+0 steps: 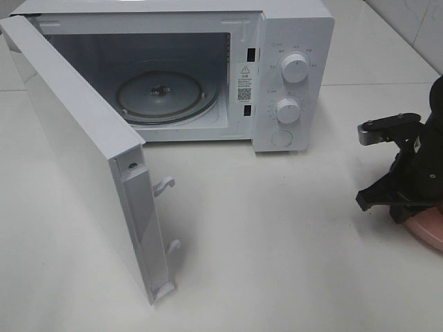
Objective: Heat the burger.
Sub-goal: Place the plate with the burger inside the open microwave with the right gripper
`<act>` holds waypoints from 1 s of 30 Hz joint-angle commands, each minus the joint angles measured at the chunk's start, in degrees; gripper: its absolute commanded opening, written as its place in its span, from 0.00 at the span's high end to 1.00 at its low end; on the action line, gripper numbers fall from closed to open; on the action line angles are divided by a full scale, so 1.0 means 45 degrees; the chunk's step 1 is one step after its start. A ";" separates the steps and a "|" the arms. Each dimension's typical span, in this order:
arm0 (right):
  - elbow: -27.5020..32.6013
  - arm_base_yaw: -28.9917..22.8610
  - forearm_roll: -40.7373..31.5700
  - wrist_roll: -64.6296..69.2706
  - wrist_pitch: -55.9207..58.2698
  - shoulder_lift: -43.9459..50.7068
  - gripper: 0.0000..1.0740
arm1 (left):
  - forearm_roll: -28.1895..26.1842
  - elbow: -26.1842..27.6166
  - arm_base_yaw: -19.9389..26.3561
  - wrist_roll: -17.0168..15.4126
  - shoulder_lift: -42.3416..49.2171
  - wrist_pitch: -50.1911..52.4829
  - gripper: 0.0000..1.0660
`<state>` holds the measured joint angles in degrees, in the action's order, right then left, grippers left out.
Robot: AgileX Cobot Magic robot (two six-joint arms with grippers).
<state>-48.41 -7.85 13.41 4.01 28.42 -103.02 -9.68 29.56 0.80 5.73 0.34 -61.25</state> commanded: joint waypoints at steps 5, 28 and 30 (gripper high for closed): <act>0.0089 -0.0025 0.0713 0.0738 0.0993 0.0828 1.00 | -0.0064 -0.0013 -0.0064 -0.0064 0.0038 -0.0025 0.08; 0.0102 -0.1235 0.3107 0.2750 0.2636 0.1706 1.00 | -0.0064 -0.0013 -0.0064 -0.0064 0.0038 -0.0025 0.08; 0.0102 -0.1388 0.3170 0.2801 0.2827 0.1706 1.00 | -0.0064 -0.0013 -0.0064 -0.0064 0.0038 -0.0025 0.08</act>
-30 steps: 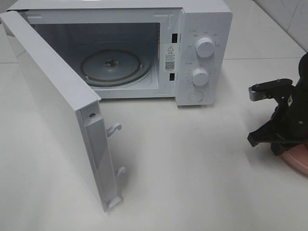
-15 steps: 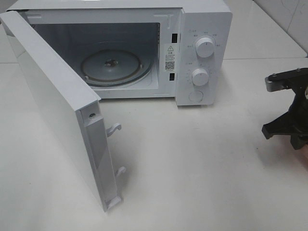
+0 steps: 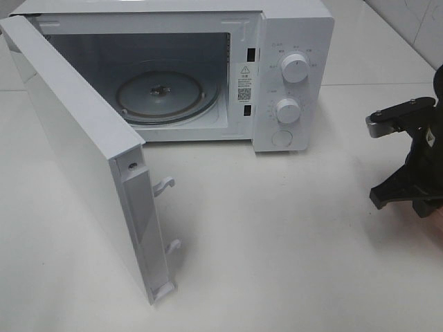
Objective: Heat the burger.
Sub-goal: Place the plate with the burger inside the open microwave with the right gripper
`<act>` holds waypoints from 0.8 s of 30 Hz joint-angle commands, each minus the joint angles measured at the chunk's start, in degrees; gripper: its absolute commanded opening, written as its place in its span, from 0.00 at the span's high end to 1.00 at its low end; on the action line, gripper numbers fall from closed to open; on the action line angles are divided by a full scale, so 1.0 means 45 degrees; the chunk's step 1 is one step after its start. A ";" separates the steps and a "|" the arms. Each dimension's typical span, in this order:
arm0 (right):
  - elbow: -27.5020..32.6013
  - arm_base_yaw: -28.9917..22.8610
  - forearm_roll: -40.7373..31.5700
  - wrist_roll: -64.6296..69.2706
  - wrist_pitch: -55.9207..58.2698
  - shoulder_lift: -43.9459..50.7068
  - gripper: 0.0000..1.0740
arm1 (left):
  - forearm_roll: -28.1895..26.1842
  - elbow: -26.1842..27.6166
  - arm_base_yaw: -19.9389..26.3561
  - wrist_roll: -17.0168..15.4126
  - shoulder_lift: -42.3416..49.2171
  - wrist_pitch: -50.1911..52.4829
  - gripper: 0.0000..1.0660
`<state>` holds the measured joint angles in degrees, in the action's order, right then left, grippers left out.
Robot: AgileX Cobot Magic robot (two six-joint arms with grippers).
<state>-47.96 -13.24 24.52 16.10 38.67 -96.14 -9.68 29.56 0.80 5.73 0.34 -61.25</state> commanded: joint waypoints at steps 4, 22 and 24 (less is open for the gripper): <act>0.0000 -0.0586 0.0840 0.0280 0.0955 0.0178 1.00 | -0.0064 -0.0013 -0.0064 -0.0064 0.0038 -0.0025 0.08; 0.0000 -0.1999 0.0891 0.0229 0.2381 0.0178 1.00 | -0.0064 -0.0013 -0.0064 -0.0064 0.0038 -0.0025 0.08; -0.0013 -0.2165 0.0891 0.0191 0.2610 0.0178 1.00 | -0.0064 -0.0013 -0.0064 -0.0064 0.0038 -0.0025 0.08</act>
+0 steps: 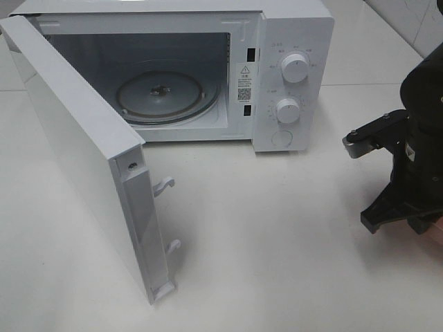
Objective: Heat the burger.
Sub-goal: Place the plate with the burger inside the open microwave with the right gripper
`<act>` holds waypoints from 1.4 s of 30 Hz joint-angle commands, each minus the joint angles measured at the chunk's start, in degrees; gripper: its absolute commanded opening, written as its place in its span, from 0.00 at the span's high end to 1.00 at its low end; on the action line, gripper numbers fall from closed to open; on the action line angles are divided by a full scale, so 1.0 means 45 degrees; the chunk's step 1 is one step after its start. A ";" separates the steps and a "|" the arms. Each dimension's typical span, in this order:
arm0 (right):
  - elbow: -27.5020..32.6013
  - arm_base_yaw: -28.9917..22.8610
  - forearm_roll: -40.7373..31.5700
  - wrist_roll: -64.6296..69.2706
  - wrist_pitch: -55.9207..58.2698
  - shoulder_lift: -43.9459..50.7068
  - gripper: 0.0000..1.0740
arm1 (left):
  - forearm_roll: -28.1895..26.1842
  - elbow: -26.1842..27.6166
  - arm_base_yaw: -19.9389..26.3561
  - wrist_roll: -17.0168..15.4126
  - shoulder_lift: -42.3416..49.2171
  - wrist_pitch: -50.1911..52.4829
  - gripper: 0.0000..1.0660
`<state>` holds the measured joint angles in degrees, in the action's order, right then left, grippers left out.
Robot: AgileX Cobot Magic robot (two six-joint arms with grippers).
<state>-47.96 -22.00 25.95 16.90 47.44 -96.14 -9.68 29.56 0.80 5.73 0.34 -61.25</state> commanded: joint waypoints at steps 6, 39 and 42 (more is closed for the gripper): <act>-0.0013 -0.0573 0.0573 -0.0191 0.1057 0.0598 1.00 | -0.0064 -0.0013 -0.0064 -0.0064 0.0038 -0.0025 0.08; 0.0025 -0.1464 0.0879 -0.0293 0.2305 0.2623 1.00 | -0.0064 -0.0013 -0.0064 -0.0064 0.0038 -0.0025 0.08; 0.0357 -0.1808 0.1019 -0.0127 0.2292 0.2967 1.00 | -0.0064 -0.0013 -0.0064 -0.0064 0.0038 -0.0025 0.08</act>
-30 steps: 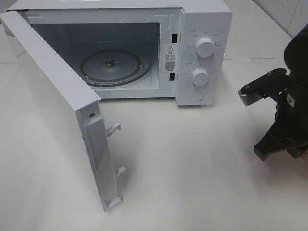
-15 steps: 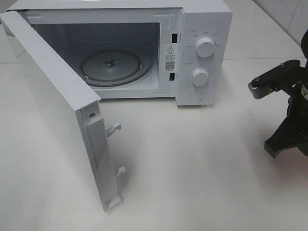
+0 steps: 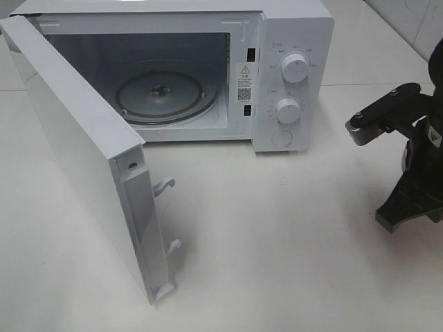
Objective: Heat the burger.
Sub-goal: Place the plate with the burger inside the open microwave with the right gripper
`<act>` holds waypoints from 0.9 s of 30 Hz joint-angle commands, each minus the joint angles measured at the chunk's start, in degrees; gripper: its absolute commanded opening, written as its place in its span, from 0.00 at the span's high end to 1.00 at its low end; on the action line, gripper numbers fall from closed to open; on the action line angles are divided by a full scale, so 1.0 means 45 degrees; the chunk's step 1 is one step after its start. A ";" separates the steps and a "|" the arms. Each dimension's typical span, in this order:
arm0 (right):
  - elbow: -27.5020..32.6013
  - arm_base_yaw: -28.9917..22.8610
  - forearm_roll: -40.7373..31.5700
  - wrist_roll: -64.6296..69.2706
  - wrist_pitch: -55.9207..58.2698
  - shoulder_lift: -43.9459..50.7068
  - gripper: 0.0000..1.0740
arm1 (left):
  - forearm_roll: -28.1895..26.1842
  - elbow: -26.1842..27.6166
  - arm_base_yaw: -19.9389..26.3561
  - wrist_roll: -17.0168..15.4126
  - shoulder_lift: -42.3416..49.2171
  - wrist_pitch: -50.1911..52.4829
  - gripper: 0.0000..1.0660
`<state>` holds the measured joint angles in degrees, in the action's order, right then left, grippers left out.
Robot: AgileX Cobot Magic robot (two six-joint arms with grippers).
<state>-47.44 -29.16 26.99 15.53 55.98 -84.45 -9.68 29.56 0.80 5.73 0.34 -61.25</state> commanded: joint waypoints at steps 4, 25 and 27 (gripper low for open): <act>0.0751 -0.0318 0.0828 0.0293 0.0369 0.0917 1.00 | -0.0064 -0.0013 -0.0064 -0.0064 0.0038 -0.0025 0.08; 0.2572 -0.1324 0.1337 0.0458 -0.0204 0.3718 1.00 | -0.0064 -0.0013 -0.0064 -0.0064 0.0038 -0.0025 0.08; 0.2572 -0.1528 0.1401 0.0420 -0.0178 0.3718 1.00 | -0.0064 -0.0013 -0.0064 -0.0064 0.0038 -0.0025 0.08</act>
<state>-35.92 -33.86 28.76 17.93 53.97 -68.35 -9.68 29.56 0.80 5.73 0.34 -61.25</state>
